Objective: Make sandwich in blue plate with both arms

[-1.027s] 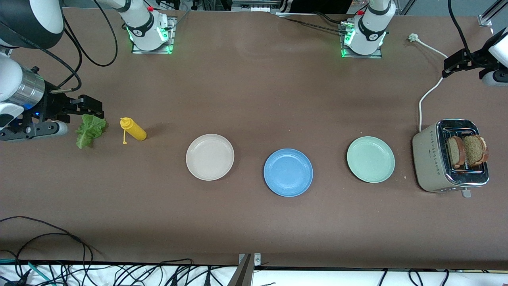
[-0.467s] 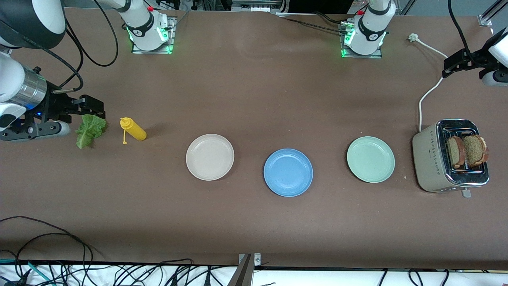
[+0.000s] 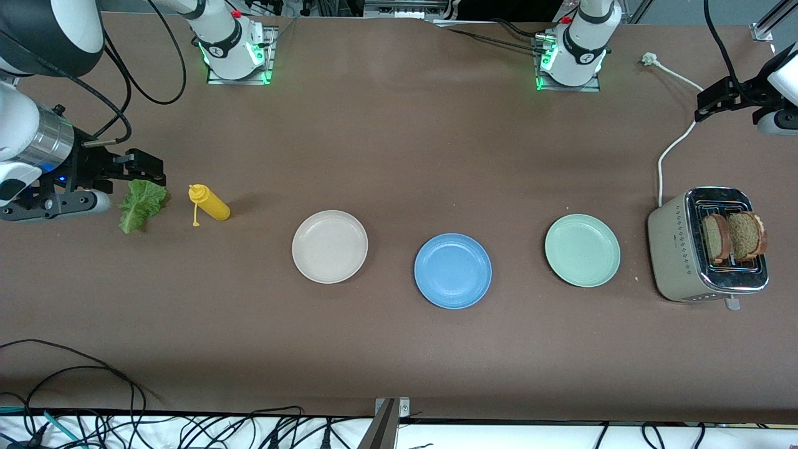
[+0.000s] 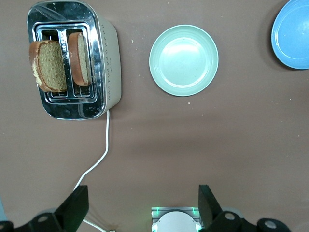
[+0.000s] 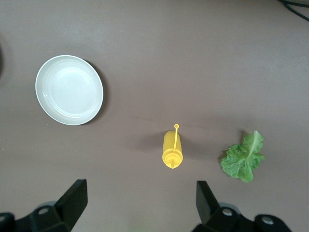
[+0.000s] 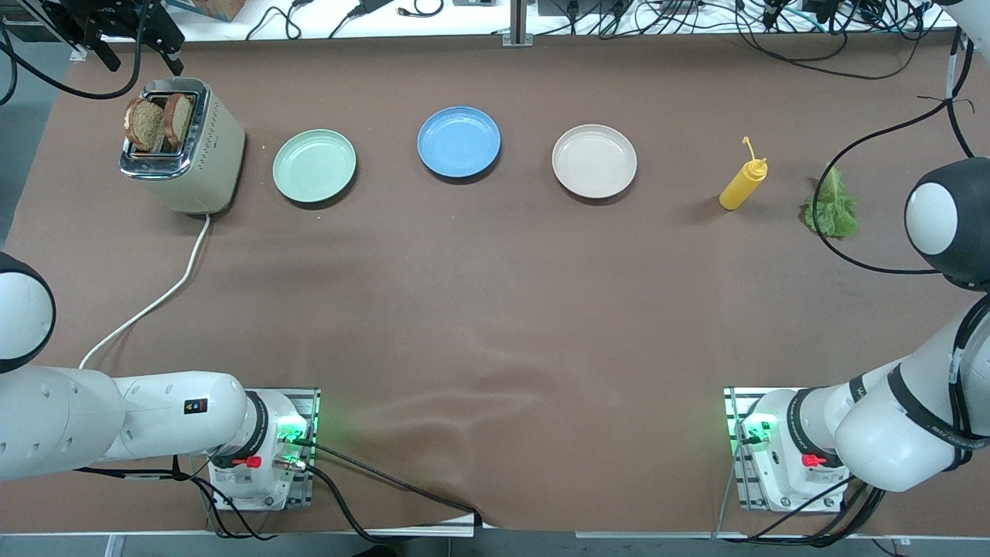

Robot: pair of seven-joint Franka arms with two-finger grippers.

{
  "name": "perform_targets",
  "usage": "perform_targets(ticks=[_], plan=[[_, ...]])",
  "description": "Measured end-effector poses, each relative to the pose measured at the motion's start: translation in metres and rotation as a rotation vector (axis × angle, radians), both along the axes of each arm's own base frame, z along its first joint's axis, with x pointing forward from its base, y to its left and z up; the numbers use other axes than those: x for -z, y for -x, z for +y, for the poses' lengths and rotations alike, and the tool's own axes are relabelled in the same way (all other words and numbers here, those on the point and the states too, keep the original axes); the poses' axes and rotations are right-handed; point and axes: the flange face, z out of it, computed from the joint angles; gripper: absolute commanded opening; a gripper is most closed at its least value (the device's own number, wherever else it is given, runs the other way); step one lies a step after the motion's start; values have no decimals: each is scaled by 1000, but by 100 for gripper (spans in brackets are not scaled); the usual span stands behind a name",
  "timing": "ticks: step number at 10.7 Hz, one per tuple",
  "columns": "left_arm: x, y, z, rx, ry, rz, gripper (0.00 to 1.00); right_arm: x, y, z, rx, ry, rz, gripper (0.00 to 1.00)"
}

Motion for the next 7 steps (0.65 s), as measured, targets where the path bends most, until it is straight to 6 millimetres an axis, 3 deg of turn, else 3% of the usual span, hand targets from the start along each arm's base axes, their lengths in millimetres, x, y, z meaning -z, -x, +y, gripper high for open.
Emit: perform_targets(ticks=[7], plan=[[0,0,-5,9,-1,0,100,0,0,0,0,0,0,100]])
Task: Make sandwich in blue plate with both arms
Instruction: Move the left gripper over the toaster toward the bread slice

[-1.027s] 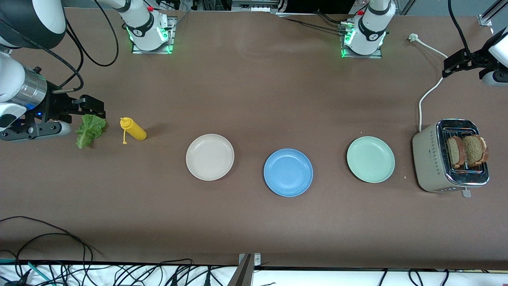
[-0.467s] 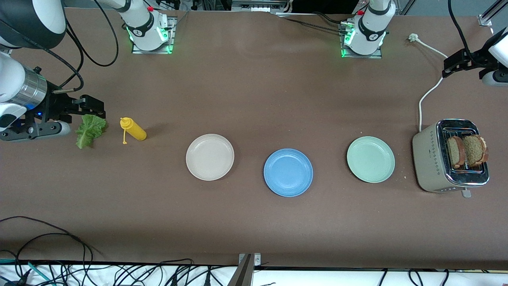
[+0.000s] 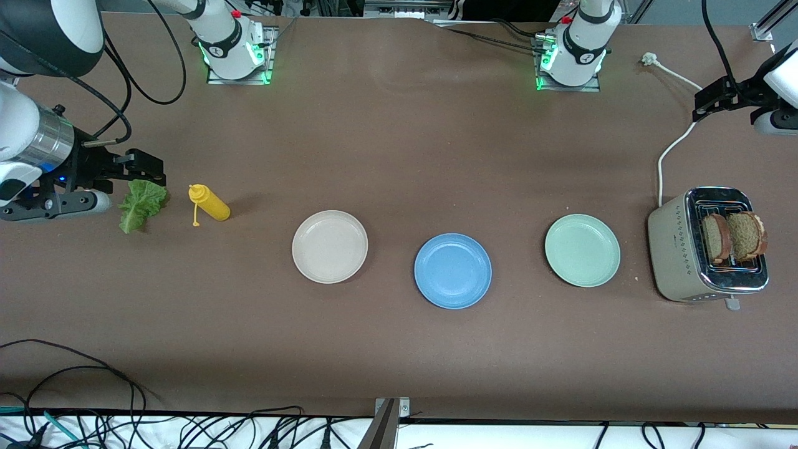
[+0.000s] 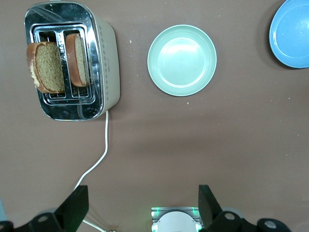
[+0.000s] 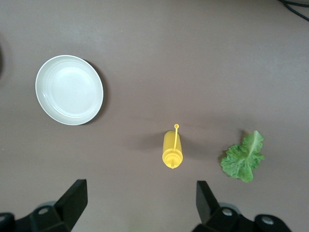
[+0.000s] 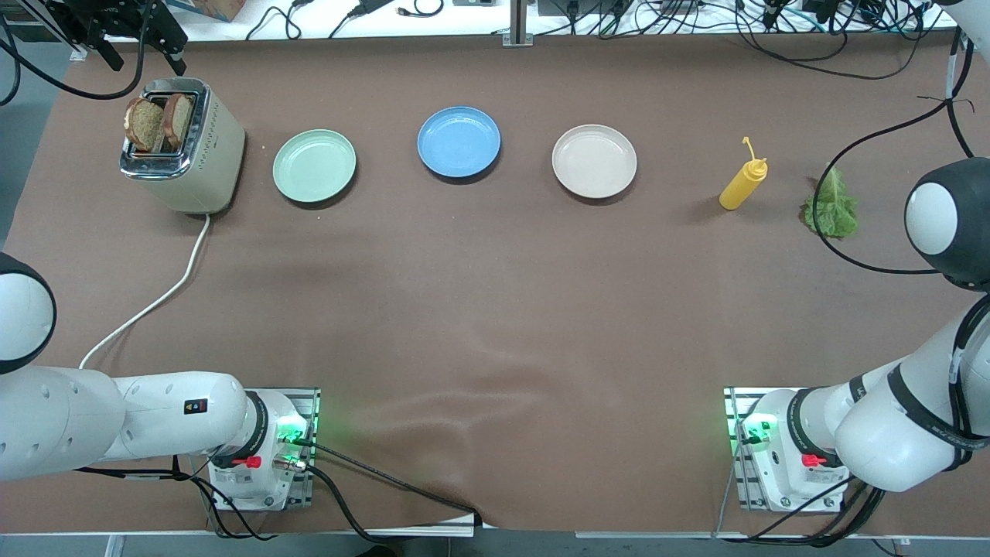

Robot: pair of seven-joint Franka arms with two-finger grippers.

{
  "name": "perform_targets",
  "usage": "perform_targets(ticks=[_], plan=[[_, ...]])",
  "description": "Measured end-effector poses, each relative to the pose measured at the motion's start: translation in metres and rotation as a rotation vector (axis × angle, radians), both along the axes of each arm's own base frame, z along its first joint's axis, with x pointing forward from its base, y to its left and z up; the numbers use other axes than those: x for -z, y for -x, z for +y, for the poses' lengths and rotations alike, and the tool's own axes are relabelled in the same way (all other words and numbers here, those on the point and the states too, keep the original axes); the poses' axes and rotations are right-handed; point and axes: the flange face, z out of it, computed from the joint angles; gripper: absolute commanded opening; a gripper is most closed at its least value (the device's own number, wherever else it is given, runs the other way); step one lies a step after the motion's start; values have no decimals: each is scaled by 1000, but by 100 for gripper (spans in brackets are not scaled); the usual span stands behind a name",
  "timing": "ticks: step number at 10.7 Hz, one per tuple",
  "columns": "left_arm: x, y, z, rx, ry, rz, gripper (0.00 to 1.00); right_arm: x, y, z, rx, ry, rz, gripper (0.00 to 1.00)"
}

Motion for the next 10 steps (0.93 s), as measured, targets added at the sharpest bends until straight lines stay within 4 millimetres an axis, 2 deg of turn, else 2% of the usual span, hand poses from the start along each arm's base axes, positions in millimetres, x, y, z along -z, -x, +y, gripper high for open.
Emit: perform_targets(ticks=[3,6,10], plan=[[2,-1,4,-7,1,4,100,0,0,0,0,0,0,100],[24,-15,16,-27,5,27,100,0,0,0,0,0,0,100],[50,-28,78,-132,10,29,100,1,0,0,0,1,0,100]])
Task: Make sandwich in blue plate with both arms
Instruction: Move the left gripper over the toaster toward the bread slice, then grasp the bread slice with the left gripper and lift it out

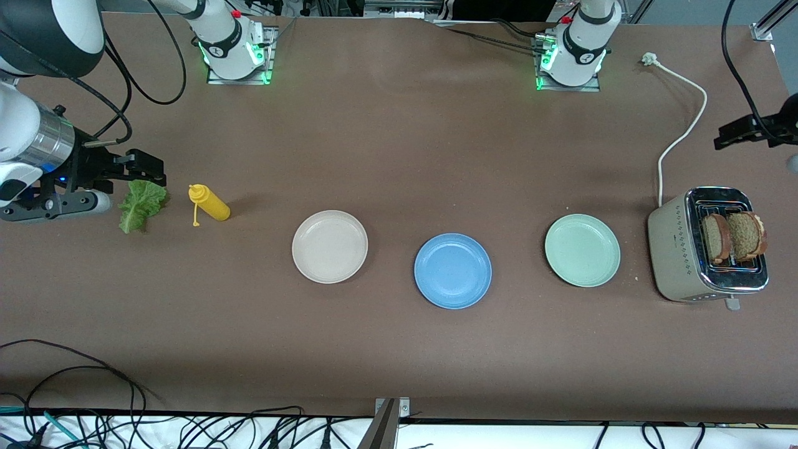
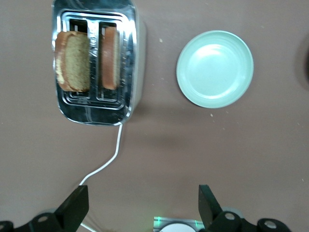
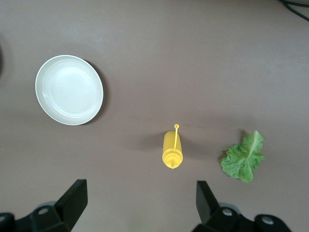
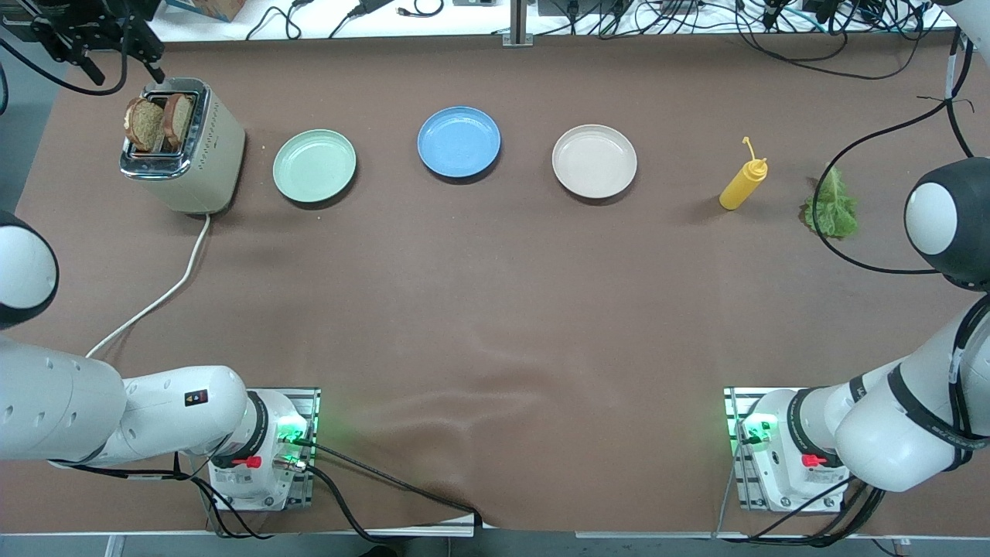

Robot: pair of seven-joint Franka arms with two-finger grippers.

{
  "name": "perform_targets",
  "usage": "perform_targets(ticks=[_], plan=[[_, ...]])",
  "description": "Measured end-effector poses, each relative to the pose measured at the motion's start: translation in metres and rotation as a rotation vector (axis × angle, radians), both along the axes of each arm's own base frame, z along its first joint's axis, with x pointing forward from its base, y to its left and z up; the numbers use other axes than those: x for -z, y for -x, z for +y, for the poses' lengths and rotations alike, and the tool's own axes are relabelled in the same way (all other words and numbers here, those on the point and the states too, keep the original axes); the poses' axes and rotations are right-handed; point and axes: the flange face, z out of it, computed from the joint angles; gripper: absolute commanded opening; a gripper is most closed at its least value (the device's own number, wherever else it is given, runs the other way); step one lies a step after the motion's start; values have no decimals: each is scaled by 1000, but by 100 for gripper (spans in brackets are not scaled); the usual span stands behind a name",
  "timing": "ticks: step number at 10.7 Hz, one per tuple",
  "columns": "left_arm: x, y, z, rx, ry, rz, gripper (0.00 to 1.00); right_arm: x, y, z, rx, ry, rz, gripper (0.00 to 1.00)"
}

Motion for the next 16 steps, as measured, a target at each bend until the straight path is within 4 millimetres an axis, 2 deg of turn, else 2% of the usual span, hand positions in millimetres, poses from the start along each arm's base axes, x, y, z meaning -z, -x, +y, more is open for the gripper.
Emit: perform_targets(ticks=[2,4,9,12,14,16], plan=[[35,-11,33,-37,-15,43,100,0,0,0,-1,0,0,100],[69,-23,49,-44,-38,87,100,0,1,1,-3,0,6,100],[114,-57,58,0,-104,28,100,-1,4,1,-4,-2,17,100],[151,-76,63,0,-84,-10,100,0,3,-5,-1,34,17,100],[174,-82,72,-12,-71,-13,100,2,2,-6,-2,50,20,100],[185,-82,74,-14,-64,1,99,2,2,-8,1,54,20,100]])
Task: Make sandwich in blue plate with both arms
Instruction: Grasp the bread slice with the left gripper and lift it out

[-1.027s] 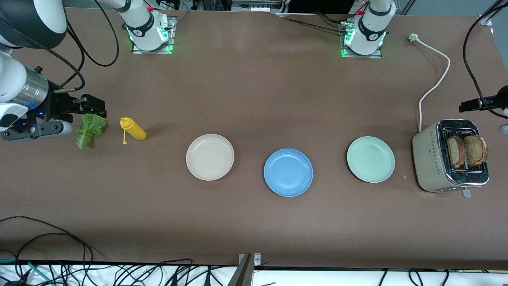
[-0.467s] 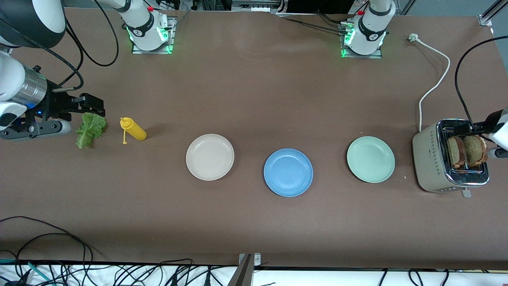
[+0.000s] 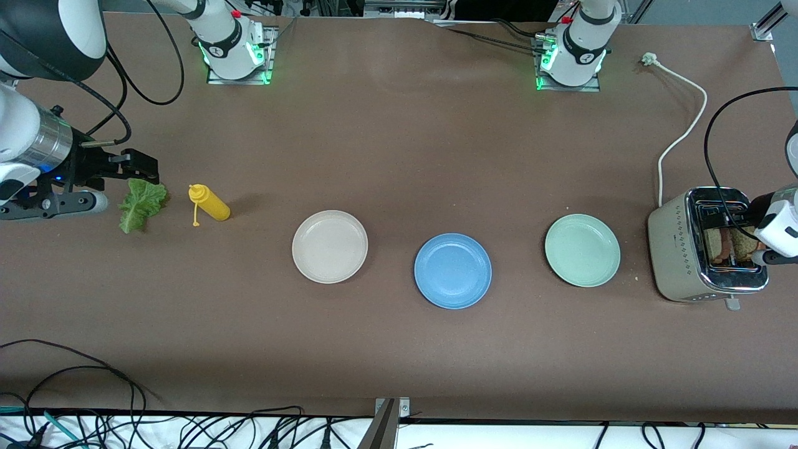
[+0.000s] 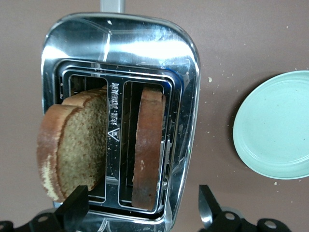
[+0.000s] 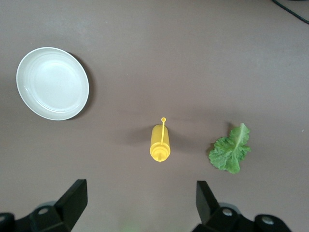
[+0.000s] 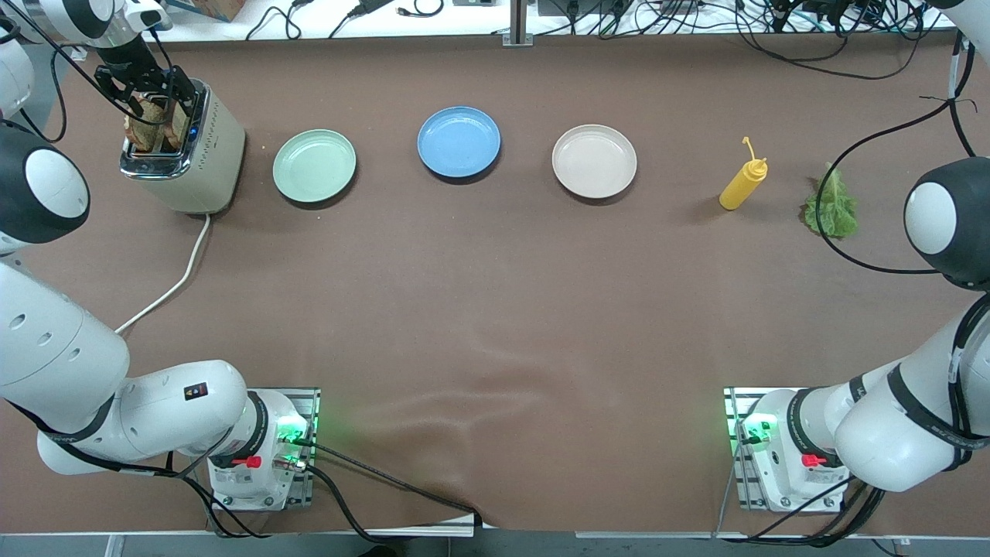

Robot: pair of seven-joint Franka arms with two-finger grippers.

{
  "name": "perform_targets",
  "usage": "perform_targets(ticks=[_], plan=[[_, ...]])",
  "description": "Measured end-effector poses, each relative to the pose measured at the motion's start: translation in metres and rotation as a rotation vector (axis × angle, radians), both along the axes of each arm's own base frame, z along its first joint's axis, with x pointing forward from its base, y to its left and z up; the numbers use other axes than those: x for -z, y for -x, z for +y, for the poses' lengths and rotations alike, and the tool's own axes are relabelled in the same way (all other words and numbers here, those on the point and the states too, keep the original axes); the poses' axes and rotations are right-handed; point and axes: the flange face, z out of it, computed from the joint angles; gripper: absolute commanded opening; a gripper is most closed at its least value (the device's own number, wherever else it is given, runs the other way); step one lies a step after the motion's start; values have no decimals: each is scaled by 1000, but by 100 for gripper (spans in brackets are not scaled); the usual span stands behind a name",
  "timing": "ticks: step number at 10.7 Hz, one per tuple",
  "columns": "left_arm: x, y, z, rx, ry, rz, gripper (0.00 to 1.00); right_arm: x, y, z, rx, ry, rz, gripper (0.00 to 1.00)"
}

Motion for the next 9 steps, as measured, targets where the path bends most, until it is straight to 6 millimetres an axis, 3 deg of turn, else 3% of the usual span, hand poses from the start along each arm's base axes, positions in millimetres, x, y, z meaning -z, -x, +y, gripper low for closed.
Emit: perform_targets(ticks=[4,7,8,9], plan=[[21,-2,-2,2,11,31,65,-1,-1,-4,7,1,-4,100],[22,-2,-4,4,15,36,8,-1,-1,-4,7,1,-6,100],[23,-1,-5,4,18,45,0,-1,-1,-4,7,1,-6,100],[23,-1,-6,4,19,50,0,-1,-1,-4,7,1,-6,100]])
